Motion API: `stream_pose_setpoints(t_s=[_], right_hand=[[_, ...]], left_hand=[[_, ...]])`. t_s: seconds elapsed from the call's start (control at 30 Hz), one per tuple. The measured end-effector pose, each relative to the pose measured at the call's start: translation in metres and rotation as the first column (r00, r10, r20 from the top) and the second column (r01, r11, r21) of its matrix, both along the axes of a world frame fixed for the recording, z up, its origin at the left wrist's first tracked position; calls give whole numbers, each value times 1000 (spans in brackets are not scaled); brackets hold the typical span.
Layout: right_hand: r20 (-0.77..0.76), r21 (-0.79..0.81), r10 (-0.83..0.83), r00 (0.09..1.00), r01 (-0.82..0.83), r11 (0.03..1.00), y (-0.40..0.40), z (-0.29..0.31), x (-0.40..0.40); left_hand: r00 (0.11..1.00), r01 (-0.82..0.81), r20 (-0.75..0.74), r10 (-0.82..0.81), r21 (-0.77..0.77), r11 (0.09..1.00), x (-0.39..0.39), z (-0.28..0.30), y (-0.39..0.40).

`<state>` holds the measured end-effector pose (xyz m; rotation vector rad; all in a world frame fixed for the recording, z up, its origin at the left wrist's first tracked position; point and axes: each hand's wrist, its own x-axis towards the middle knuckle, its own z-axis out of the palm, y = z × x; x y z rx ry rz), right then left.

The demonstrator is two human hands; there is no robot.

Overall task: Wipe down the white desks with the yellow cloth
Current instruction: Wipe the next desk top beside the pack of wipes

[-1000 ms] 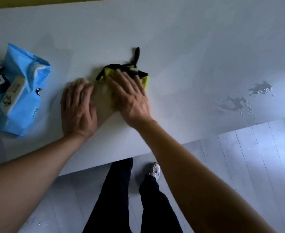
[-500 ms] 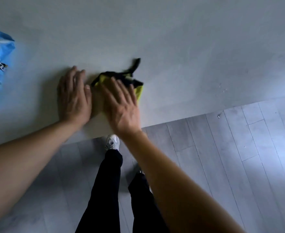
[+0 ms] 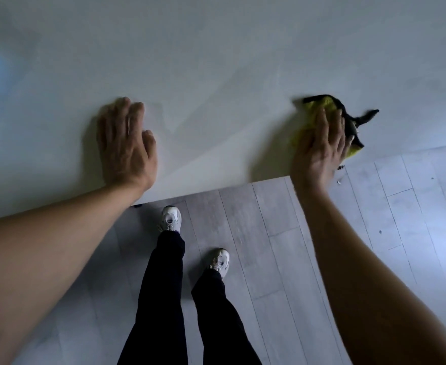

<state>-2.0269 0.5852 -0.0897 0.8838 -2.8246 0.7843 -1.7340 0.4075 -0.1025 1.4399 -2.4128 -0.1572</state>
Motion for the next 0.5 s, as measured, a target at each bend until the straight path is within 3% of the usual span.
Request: stream_pose_setpoints(t_s=[0.07, 0.13, 0.23, 0.33, 0.4, 0.5], right_hand=[[-27, -30, 79, 997, -80, 996, -13, -1, 35], [-4, -55, 270, 963, -269, 961, -28, -3, 90], [35, -37, 562, 827, -561, 827, -54, 2, 176], [43, 24, 721, 692, -722, 692, -66, 4, 192], [32, 1, 701, 713, -701, 713, -57, 1, 161], [10, -29, 446, 895, -446, 895, -29, -6, 84]], left_hand=[[1000, -7, 3, 7, -7, 1000, 0, 0, 1], [1000, -7, 3, 7, 3, 1000, -1, 0, 0], [1000, -1, 0, 1, 17, 1000, 2, -1, -3], [1000, 17, -6, -17, 7, 1000, 4, 1, -5], [1000, 16, -11, -16, 1, 1000, 2, 3, -2], [1000, 5, 5, -5, -3, 1000, 0, 5, 0]])
